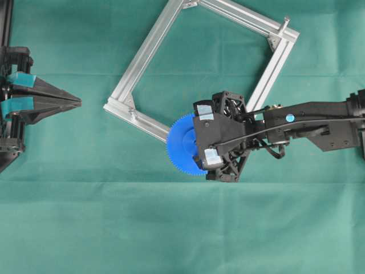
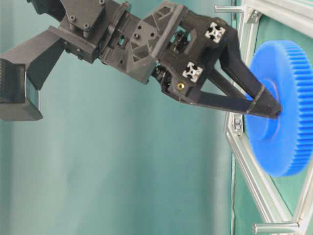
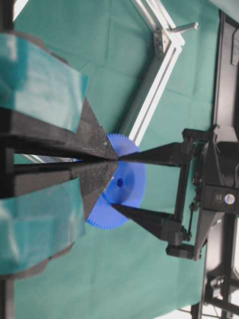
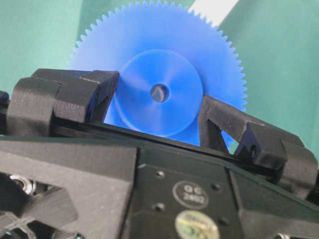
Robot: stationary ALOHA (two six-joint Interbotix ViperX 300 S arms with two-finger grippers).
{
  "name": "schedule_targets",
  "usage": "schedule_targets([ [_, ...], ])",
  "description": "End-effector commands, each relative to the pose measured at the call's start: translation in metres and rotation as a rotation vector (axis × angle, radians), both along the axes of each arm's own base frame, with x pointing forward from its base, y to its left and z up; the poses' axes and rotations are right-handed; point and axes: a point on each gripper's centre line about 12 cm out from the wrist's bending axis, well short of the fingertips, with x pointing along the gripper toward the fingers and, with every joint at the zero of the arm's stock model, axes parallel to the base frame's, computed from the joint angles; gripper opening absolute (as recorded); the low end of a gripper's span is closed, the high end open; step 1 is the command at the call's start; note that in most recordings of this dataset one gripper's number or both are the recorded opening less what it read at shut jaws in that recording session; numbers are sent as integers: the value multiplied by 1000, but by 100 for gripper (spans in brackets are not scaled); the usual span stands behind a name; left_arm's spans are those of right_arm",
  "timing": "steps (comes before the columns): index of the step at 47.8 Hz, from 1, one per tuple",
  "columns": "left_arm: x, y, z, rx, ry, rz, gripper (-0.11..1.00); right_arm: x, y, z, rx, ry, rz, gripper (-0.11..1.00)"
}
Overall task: Find the location of the shaft and insert the gear.
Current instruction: 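Align the gear's center hole over the shaft and lower it down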
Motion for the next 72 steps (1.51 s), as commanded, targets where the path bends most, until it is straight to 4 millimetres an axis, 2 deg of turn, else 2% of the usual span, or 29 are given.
schedule_targets([
  [1, 2, 0, 13, -1, -32, 0, 2, 0, 6, 0, 7, 2, 9, 69],
  [19, 3, 0, 12, -2, -29, 1, 2, -7, 10, -7, 22, 25, -7, 69],
  [72, 2, 0, 12, -4, -31, 1, 2, -15, 22, -7, 34, 0, 18, 69],
])
